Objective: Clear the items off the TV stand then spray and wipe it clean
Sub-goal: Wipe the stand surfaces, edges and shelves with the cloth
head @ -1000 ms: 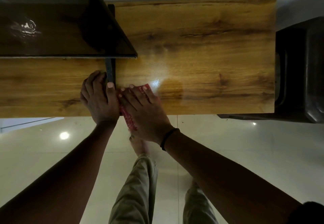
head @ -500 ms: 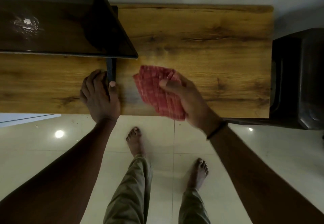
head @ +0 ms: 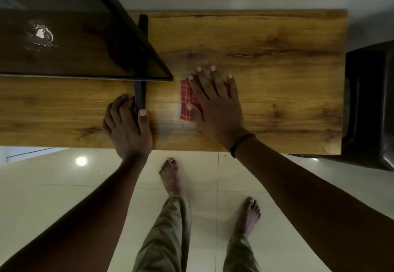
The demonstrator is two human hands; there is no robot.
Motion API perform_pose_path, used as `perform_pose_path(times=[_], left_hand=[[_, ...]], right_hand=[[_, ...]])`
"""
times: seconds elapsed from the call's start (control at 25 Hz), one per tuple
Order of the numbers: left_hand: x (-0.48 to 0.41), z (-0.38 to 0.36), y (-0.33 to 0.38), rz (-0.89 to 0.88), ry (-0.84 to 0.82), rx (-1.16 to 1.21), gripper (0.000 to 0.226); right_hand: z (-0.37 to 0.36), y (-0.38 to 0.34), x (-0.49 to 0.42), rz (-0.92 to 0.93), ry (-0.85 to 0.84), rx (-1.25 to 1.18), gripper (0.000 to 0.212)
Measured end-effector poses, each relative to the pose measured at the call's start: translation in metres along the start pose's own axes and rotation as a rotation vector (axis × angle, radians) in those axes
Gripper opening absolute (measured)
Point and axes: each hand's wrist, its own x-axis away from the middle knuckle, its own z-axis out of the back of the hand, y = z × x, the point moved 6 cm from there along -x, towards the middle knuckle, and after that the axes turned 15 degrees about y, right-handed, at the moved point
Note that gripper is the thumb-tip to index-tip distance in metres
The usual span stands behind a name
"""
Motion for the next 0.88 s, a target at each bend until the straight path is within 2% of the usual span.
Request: perform_pose_path(times=[0.12, 0.28, 0.36, 0.48, 0.68, 0.76, 0.88], left_hand=[[0.000, 0.001, 0.003, 0.009, -0.017, 0.004, 0.055], [-0.001, 0.001, 0.004, 0.003, -0.020, 0.001, 0.055], [0.000, 0.001, 0.004, -0.001, -0.011, -0.001, 0.054], [0.001, 0.000, 0.005, -0.010, 0.003, 0.003, 0.053], [0.000, -0.002, 0.004, -0.007, -0.022, -0.026, 0.052], [0.000, -0.001, 0.004, 0.002, -0.021, -0.035, 0.051], [0.000, 0.000, 0.004, 0.004, -0.021, -0.045, 0.051]], right_hand=[[-0.005, 0.008, -0.013, 0.018, 0.027, -0.003, 0.066], [-0.006, 0.047, -0.074, -0.263, 0.072, -0.001, 0.062], [-0.010, 0.041, -0.083, -0.325, 0.090, -0.007, 0.062], [-0.010, 0.002, -0.064, -0.276, 0.101, -0.030, 0.061], [-0.012, -0.081, 0.023, -0.027, -0.022, -0.136, 0.064], [-0.009, -0.072, 0.055, -0.009, -0.019, -0.147, 0.061], [0.005, 0.000, 0.079, -0.178, 0.020, -0.048, 0.060]])
